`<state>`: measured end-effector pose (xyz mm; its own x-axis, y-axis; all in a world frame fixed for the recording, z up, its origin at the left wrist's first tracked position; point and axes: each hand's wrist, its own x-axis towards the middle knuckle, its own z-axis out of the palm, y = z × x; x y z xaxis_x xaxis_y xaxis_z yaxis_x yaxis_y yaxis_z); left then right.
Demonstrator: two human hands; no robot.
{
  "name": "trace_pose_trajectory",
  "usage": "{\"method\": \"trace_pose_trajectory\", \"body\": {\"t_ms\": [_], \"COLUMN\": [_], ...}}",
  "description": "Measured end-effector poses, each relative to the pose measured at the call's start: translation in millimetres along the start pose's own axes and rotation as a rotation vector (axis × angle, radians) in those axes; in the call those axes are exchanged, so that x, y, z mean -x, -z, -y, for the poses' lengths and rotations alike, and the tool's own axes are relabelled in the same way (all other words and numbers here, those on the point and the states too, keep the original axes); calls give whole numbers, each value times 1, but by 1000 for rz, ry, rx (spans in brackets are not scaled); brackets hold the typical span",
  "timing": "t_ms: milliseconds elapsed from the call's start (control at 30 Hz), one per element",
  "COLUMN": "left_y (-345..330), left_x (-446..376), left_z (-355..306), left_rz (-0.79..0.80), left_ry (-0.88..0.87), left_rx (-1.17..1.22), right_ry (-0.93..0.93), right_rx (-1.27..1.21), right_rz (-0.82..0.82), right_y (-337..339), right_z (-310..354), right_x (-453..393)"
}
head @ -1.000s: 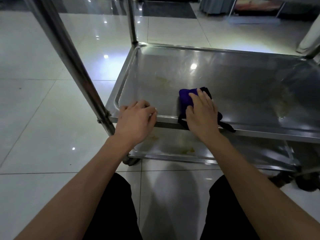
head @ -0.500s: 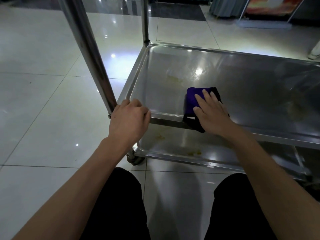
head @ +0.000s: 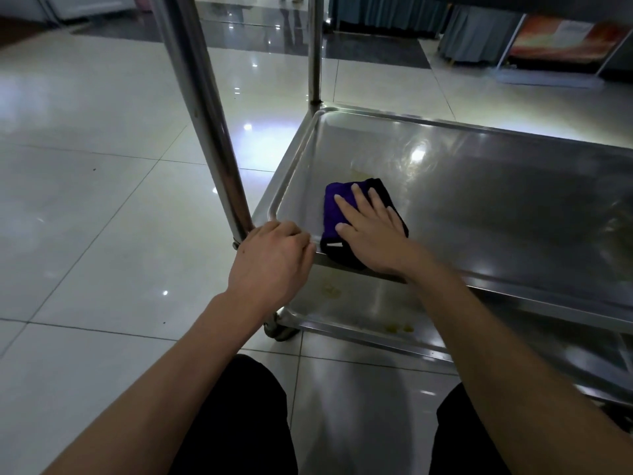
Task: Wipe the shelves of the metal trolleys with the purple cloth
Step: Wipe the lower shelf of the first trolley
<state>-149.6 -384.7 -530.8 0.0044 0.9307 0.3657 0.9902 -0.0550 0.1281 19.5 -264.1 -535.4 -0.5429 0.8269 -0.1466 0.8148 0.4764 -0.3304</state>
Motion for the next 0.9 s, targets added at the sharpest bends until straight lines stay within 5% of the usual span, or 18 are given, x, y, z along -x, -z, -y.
{"method": "trace_pose_trajectory", "body": {"t_ms": [567, 900], "left_y": [4, -4], "left_x": [2, -44], "left_z": [-16, -95], "left_rz": [139, 187], "left_ry": [83, -118], "left_rx": [-67, 102], "right_ry": [48, -121], "right_rx": [-33, 5], "right_rz": [-70, -122], "right_y": [11, 34], "right_z": [11, -86], "right_x": [22, 71]}}
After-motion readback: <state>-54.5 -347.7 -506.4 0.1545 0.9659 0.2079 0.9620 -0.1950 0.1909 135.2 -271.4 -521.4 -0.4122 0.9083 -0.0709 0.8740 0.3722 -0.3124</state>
